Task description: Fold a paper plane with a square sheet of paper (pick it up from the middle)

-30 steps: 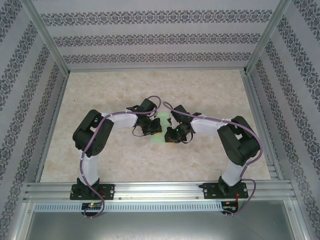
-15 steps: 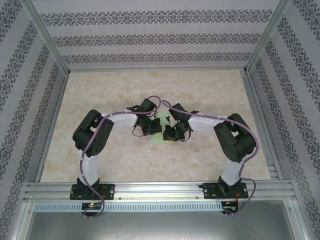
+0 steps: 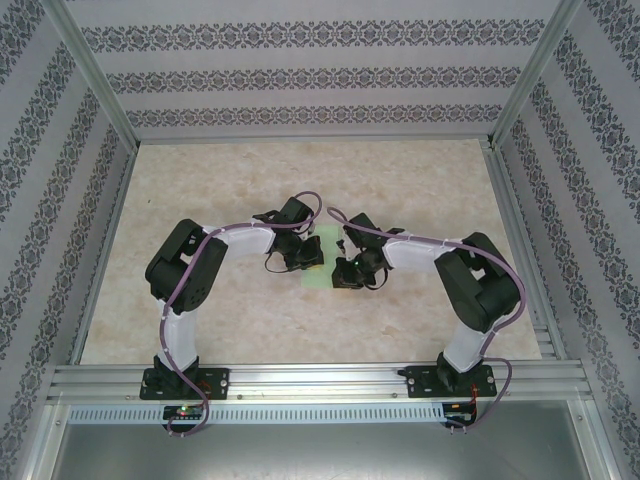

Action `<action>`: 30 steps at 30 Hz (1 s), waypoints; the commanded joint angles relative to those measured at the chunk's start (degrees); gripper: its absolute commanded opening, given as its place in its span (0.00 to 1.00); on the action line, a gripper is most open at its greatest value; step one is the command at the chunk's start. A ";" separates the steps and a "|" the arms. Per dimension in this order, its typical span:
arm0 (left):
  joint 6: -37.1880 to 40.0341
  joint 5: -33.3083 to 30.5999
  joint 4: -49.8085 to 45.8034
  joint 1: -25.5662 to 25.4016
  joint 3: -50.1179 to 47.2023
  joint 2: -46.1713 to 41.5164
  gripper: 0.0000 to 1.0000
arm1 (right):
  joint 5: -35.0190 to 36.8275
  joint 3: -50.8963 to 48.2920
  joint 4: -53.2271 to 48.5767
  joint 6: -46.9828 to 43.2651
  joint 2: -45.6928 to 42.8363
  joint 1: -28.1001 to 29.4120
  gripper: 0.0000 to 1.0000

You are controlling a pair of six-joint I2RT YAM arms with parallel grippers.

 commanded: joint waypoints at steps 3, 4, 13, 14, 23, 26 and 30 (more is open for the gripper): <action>-0.35 -4.16 -6.73 -0.59 -1.25 4.19 0.00 | -0.74 2.04 -2.85 -0.69 -3.29 -0.16 0.10; -0.35 -3.99 -6.58 -0.58 -1.24 4.15 0.00 | -0.88 2.82 -1.87 -0.12 -3.52 -0.26 0.09; -0.28 -3.38 -6.21 -0.57 -1.36 4.01 0.00 | -1.40 6.10 1.09 1.79 -0.84 -0.17 0.08; -0.31 -3.37 -6.12 -0.57 -1.34 3.99 0.00 | -0.92 5.98 1.04 1.74 -0.49 -0.17 0.08; -0.33 -3.19 -6.03 -0.58 -1.13 4.04 0.00 | 0.33 5.01 0.30 1.41 3.27 -0.25 0.07; 0.56 -3.50 -7.06 -0.57 -0.78 4.04 0.00 | 0.94 3.06 0.11 1.31 3.01 -0.31 0.07; 1.94 -3.50 -7.69 -0.61 -0.22 4.06 0.00 | 1.75 0.57 0.42 1.54 2.91 -0.34 0.06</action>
